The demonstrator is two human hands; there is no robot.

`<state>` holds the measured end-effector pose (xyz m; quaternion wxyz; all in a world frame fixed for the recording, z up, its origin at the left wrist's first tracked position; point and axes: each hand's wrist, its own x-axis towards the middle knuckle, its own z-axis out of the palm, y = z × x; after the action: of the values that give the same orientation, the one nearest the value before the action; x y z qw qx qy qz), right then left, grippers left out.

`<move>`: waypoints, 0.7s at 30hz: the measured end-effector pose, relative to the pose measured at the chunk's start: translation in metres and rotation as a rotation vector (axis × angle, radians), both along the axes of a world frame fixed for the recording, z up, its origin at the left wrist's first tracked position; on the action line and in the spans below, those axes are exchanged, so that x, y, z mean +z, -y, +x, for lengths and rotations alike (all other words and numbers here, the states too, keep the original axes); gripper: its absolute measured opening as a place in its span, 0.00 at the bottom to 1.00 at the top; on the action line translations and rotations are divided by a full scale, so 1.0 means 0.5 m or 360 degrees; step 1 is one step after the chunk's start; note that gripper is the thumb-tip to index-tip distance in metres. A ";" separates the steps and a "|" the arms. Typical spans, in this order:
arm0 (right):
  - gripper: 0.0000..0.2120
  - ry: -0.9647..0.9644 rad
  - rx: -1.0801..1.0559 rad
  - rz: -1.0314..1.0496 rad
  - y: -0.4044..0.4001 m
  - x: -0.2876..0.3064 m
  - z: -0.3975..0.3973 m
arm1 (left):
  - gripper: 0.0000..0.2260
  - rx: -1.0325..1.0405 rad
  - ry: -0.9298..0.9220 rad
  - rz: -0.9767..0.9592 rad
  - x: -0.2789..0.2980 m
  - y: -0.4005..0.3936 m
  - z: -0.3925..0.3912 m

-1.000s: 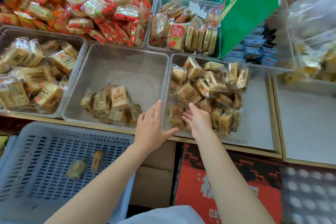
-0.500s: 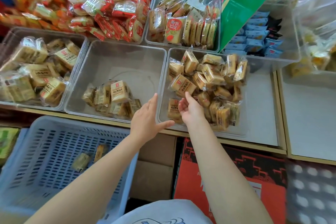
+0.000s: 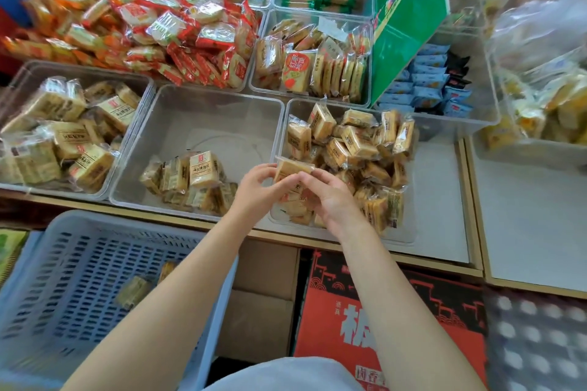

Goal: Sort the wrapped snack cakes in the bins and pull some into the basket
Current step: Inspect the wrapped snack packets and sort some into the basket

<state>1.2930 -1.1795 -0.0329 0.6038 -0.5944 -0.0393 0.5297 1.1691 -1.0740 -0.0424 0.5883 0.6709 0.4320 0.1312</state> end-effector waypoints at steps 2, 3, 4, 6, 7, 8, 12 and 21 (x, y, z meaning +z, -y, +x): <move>0.11 0.0067 -0.0046 -0.0040 -0.028 -0.011 0.002 | 0.11 0.0221 0.0011 -0.0071 -0.009 -0.012 -0.004; 0.13 0.0086 -0.0111 -0.0077 -0.043 -0.019 0.006 | 0.13 0.0351 -0.0016 -0.0085 -0.014 -0.020 -0.009; 0.17 0.0094 -0.0177 -0.0122 -0.059 -0.029 0.011 | 0.15 0.0462 -0.0053 -0.0089 -0.021 -0.028 -0.015; 0.26 0.0097 -0.0286 -0.0212 -0.092 -0.051 0.024 | 0.16 0.0568 -0.0102 -0.0147 -0.037 -0.040 -0.028; 0.30 0.0099 -0.0322 -0.0233 -0.107 -0.060 0.031 | 0.16 0.0578 -0.0114 -0.0190 -0.044 -0.042 -0.032; 0.31 0.0097 -0.0354 -0.0239 -0.123 -0.067 0.036 | 0.15 0.0591 -0.0109 -0.0238 -0.050 -0.043 -0.035; 0.30 0.0105 -0.0352 -0.0298 -0.177 -0.102 0.053 | 0.15 0.0642 -0.0053 -0.0384 -0.062 -0.050 -0.037; 0.10 0.0291 -0.0450 -0.0501 -0.199 -0.129 0.057 | 0.13 0.0562 -0.0042 -0.0374 -0.065 -0.052 -0.047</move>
<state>1.3217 -1.0801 -0.0975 0.5658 -0.7263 0.0731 0.3834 1.1458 -1.0482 -0.0751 0.6247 0.5132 0.5628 0.1723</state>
